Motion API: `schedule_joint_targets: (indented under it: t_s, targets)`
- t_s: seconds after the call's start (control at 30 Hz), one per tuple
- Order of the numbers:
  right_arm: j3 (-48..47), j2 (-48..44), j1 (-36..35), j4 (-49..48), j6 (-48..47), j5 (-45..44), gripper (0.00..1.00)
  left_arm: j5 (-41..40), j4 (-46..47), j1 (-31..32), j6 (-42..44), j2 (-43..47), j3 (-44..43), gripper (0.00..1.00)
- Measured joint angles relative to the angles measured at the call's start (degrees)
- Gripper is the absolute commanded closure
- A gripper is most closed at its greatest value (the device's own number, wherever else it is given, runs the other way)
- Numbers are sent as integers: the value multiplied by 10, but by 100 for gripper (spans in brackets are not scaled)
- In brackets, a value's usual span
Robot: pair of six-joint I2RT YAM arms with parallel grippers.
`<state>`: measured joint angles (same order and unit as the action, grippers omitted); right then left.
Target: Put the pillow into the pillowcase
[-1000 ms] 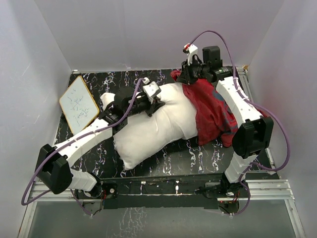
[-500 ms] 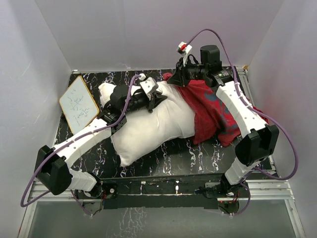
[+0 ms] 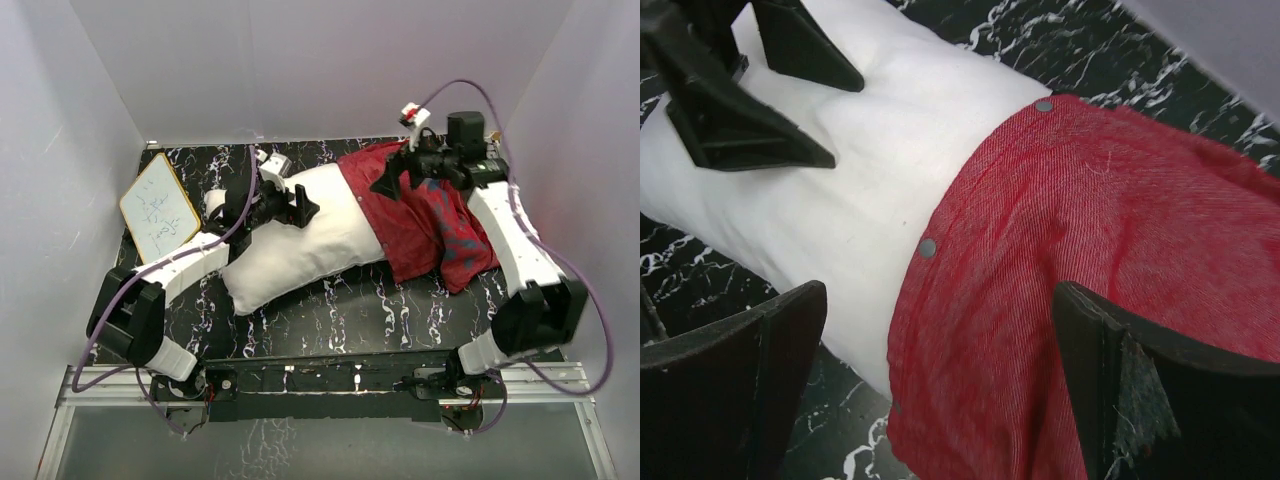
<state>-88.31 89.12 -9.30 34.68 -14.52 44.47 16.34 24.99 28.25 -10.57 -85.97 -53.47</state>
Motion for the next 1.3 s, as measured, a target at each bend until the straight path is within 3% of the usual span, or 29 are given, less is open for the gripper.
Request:
schedule_joint_targets:
  t_s: [0.1,0.23,0.37,0.43,0.53,0.63,0.7,0.9,1.07,1.13,1.23,1.3]
  targets:
    - [56,-108,26,-3,-41,9,1,-9,-55,-11,-20,19,-13,6]
    - [131,-255,34,-5,-104,38,0,-4,-141,-17,-21,97,-16,5]
    - [223,-322,31,10,-144,53,7,17,-196,-13,-3,209,-16,5]
    - [282,-321,30,17,-154,31,8,-5,-216,25,27,257,-15,4]
    - [350,-290,30,30,-155,-25,9,-92,-243,167,94,288,-8,3]
    - [392,-267,30,42,-148,-83,10,-212,-261,321,181,262,14,3]
    - [404,-261,22,34,-136,-116,11,-291,-263,369,232,222,32,3]
    - [423,-230,-23,-28,-98,-209,14,-500,-238,392,357,71,56,3]
    - [423,-189,-53,-72,-61,-263,31,-575,-168,391,414,-5,56,4]
    - [423,-174,-59,-88,-50,-285,42,-596,-139,391,431,-36,56,11]
    - [423,-156,-64,-110,-42,-316,71,-617,-109,390,448,-75,55,31]
    - [424,-154,-64,-121,-37,-329,87,-625,-90,386,456,-92,55,63]
